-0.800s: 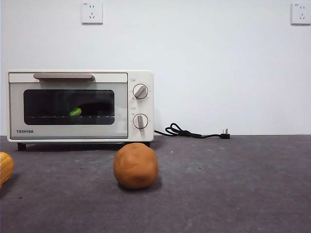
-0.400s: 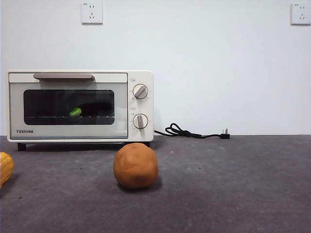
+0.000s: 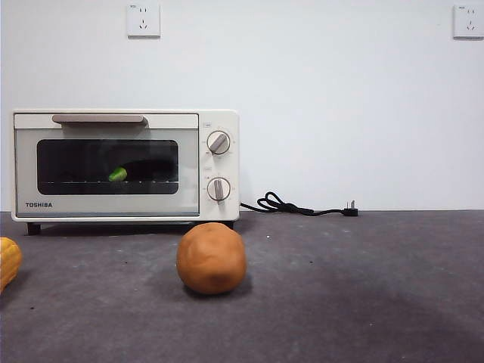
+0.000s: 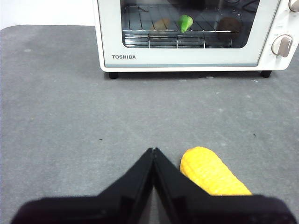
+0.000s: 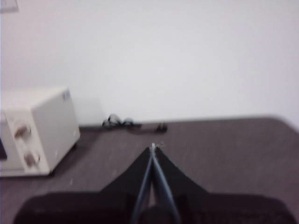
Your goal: Take the eggplant from the table,put the eggplant in the oven
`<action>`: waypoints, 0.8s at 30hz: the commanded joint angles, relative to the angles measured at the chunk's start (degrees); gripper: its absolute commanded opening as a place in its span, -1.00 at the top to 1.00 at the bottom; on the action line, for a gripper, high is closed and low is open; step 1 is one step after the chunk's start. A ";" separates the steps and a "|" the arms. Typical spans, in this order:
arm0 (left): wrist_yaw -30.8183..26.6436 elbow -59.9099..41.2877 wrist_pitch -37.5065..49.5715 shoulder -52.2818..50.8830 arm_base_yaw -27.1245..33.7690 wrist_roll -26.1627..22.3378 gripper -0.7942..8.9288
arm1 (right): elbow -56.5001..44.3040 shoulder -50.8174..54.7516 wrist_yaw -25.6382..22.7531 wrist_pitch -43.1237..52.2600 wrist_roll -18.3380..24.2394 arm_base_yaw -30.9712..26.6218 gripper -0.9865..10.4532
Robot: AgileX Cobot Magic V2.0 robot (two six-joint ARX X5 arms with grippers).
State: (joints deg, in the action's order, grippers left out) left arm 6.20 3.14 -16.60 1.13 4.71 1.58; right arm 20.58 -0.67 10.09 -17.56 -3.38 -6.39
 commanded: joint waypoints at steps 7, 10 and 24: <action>0.17 -0.42 0.33 0.17 -0.15 0.39 0.84 | -11.85 0.22 2.23 1.64 -2.34 1.20 0.82; 0.17 -0.42 0.33 0.17 -0.15 0.39 0.84 | -14.73 0.22 1.92 4.02 -2.21 1.84 0.82; 0.17 -0.42 0.31 0.17 -0.15 0.39 0.85 | -19.80 0.22 2.03 7.91 3.76 7.98 0.82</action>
State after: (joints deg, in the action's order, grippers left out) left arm 6.20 3.14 -16.62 1.37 4.71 1.58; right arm 1.41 -0.60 12.03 -10.02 -1.83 1.28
